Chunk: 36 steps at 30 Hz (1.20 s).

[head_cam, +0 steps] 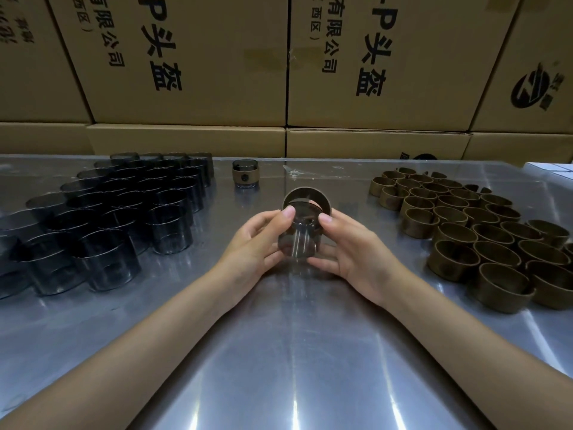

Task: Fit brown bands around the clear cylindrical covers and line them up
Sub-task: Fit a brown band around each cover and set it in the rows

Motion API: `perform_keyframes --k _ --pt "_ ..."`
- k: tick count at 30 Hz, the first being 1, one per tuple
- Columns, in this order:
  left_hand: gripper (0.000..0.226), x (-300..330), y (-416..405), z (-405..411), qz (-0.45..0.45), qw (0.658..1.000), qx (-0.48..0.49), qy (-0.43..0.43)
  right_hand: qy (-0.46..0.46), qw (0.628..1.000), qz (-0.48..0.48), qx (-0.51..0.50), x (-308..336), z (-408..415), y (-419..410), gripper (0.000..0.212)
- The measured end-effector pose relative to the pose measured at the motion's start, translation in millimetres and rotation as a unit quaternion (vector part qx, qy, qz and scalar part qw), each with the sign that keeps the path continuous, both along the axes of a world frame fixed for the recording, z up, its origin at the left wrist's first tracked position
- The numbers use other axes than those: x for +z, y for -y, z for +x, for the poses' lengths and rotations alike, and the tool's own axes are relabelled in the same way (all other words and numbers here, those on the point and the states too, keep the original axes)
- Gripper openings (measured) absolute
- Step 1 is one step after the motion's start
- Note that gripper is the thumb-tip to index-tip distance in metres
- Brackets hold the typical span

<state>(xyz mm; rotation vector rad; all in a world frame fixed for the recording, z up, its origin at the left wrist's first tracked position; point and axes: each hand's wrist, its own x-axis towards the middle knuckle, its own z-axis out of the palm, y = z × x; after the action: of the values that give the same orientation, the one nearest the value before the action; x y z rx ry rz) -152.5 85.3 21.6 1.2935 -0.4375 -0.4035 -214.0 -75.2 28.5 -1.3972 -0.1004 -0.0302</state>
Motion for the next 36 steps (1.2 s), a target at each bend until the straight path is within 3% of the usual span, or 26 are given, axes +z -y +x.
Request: perform_keyframes --k 6,17,22,26,32,36 --pt "0.073 0.2 -1.1 -0.3 -0.018 1.0 -0.004 0.002 0.009 0.999 0.029 0.01 -2.1 0.6 3.3 0.035" --pt "0.06 -1.8 -4.5 5.6 -0.068 0.996 -0.046 -0.032 0.01 0.999 0.036 0.013 -3.1 3.1 4.7 0.049" --pt "0.074 -1.9 -10.1 11.7 -0.07 0.991 -0.092 -0.065 -0.007 0.998 0.056 0.038 -2.3 2.2 8.8 0.052" --pt "0.108 -1.6 -13.8 13.1 -0.075 0.987 -0.12 -0.072 -0.04 0.994 0.067 0.073 -1.4 4.6 14.4 0.044" --pt "0.063 2.5 -15.2 15.6 0.005 0.97 -0.23 -0.074 -0.045 0.987 0.077 0.137 -2.0 6.4 19.8 0.063" --pt "0.064 0.3 -15.8 16.9 0.017 0.962 -0.264 -0.059 -0.023 0.982 0.073 0.173 -5.2 5.6 22.6 0.072"
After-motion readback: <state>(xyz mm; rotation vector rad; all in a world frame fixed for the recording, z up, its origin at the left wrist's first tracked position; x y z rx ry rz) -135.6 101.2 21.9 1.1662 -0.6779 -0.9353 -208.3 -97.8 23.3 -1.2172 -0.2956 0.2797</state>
